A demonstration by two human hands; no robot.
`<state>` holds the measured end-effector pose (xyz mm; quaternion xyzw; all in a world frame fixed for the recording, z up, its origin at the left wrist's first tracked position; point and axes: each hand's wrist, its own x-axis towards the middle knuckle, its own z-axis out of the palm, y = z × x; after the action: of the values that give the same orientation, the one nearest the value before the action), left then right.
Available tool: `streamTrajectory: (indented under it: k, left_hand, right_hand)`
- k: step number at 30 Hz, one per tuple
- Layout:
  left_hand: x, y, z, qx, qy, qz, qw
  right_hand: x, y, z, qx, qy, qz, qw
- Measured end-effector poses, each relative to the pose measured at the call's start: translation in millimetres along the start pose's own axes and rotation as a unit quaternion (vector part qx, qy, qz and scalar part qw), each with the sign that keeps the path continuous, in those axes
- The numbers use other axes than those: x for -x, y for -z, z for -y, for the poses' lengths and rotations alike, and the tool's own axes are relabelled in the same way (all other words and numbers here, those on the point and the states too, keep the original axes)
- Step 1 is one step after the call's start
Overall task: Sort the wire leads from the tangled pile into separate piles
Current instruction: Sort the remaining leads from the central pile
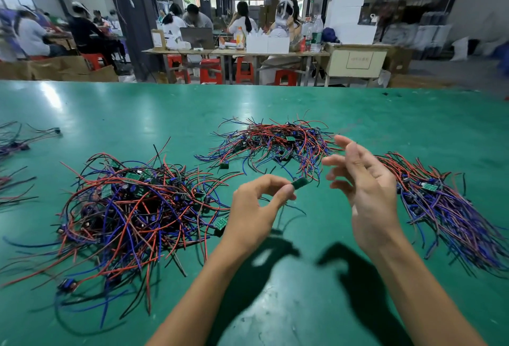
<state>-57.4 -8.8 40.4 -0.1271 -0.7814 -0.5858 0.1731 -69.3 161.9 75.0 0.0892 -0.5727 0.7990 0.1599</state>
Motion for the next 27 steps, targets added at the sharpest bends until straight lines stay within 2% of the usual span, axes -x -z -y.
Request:
streamTrajectory:
  k: [2,4,7,10,13,18,20,22,23,25,27]
  left_hand:
    - [-0.2,-0.8,-5.2,0.029,0.004,-0.017,0.999]
    - [-0.8,0.7,-7.9,0.041,-0.008,-0.025,0.999]
    - [-0.8,4.8,-11.5,0.049,-0.028,-0.011,0.998]
    - [-0.2,6.2,-14.6,0.085,-0.007,0.033,0.996]
    - [-0.8,7.5,-14.3,0.14,0.048,0.067,0.987]
    - [-4.6,19.2,-7.9,0.23,0.143,0.004,0.963]
    - [-9.3,28.2,-7.6,0.277,0.166,-0.03,0.946]
    - [-15.8,42.1,-7.9,0.368,0.178,-0.067,0.91]
    - [-18.3,50.8,-9.0,0.431,0.181,-0.088,0.879]
    - [-20.9,69.6,-10.1,0.563,0.173,-0.135,0.797]
    - [-19.1,86.7,-9.8,0.674,0.136,-0.169,0.706]
  right_hand:
    - [-1.5,2.1,-2.3,0.053,-0.062,0.0,0.997]
    - [0.3,2.5,-6.0,0.111,-0.116,0.05,0.986]
    - [7.7,-3.1,-10.8,0.128,-0.11,0.14,0.976]
    - [10.7,-8.1,-15.8,0.136,-0.059,0.124,0.981]
    - [10.5,-6.6,-21.4,0.133,-0.073,0.101,0.983]
    - [7.3,-2.1,-26.1,0.155,-0.12,0.103,0.975]
    - [6.8,1.7,-30.0,0.221,-0.126,0.118,0.96]
    - [8.4,5.5,-35.0,0.383,-0.099,0.129,0.909]
    - [10.8,6.5,-36.7,0.483,-0.081,0.123,0.863]
    - [17.3,5.8,-35.7,0.635,-0.069,0.089,0.765]
    - [21.3,5.4,-33.8,0.696,-0.103,0.073,0.707]
